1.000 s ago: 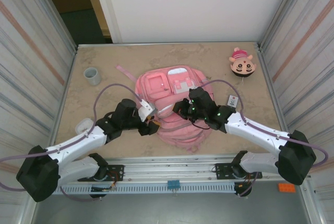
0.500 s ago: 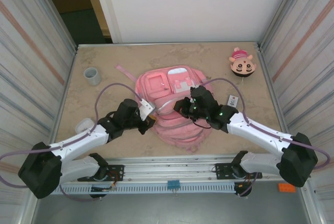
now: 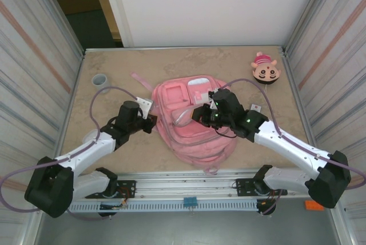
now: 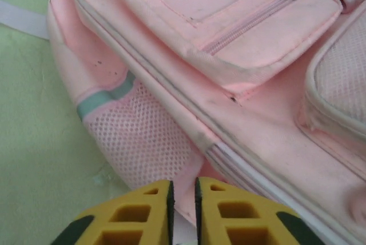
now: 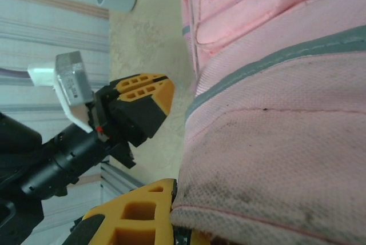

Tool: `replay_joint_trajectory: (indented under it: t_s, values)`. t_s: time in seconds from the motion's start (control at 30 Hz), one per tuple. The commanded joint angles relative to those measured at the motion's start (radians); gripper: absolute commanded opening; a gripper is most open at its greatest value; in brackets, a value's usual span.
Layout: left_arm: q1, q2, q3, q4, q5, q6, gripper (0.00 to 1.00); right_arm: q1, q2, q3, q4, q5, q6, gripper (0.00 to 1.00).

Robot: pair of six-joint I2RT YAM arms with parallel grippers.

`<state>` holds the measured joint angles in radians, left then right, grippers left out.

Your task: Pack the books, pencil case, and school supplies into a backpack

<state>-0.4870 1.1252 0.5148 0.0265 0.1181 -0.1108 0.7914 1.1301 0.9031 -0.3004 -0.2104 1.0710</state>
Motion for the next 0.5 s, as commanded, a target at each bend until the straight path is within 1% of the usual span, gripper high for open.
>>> replay_joint_trajectory:
  t_s: [0.0,0.1,0.2,0.27,0.37,0.47]
  values:
    - [-0.002,-0.019,0.025,0.01,-0.007,-0.052,0.33,-0.001,-0.016,0.007,0.101,-0.014,-0.001,0.0]
    - [-0.002,-0.063,0.033,-0.024,-0.01,-0.115,0.48,0.006,0.012,-0.01,0.164,0.016,0.026,0.0]
    - [-0.002,-0.107,0.041,-0.078,-0.01,-0.175,0.57,0.019,0.057,-0.016,0.222,0.024,0.046,0.0]
    - [-0.002,-0.141,0.036,-0.095,-0.014,-0.204,0.62,0.029,0.1,-0.011,0.257,0.019,0.053,0.0]
    - [-0.001,-0.205,0.015,-0.093,-0.037,-0.219,0.64,0.039,0.176,0.013,0.291,-0.004,0.048,0.0]
    - [0.001,-0.262,0.012,-0.12,-0.085,-0.207,0.66,0.045,0.269,0.08,0.314,-0.047,0.013,0.0]
